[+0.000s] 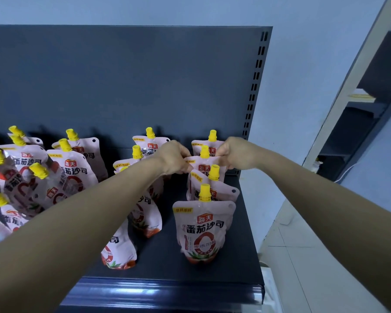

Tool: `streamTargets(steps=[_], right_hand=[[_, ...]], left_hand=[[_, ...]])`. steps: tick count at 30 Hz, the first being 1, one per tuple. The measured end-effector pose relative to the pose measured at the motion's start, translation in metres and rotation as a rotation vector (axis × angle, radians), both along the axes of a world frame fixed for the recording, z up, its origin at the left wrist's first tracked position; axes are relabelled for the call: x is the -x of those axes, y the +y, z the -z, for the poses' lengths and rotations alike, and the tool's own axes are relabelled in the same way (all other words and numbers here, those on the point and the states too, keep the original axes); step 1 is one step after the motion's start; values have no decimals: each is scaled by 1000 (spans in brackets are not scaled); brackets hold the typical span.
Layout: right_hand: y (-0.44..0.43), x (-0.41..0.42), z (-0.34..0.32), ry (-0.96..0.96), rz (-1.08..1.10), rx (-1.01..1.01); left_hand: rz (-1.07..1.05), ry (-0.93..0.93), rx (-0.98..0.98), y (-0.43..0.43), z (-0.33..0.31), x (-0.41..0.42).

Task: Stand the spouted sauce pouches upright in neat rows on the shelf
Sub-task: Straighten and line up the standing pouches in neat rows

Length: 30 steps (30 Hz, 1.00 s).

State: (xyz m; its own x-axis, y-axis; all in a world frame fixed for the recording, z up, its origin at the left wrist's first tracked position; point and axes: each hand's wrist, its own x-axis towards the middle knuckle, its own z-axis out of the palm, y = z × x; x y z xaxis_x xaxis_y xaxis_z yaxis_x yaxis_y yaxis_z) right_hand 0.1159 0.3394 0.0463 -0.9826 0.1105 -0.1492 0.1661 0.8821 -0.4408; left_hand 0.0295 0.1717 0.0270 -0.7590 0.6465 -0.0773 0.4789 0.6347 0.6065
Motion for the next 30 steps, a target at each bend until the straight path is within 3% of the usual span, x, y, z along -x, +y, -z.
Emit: streamTargets(steps=[10,19,25,28,30], right_hand=[[7,-3,-2,45,71,-2],[9,-8,0,-33,65,60],[3,-21,-4,6,95,66],[0,-27,-9,20,89,-18],[-4,-32,-19,131,133,-46]], left_hand=[[107,-37,-44,1,4,-1],[156,-331,-214,-27,-27,-10],[309,-286,-71,-33,-30,-29],[296,-236,-73,-27,-23,-37],[242,-180,-97,-23,-14,-38]])
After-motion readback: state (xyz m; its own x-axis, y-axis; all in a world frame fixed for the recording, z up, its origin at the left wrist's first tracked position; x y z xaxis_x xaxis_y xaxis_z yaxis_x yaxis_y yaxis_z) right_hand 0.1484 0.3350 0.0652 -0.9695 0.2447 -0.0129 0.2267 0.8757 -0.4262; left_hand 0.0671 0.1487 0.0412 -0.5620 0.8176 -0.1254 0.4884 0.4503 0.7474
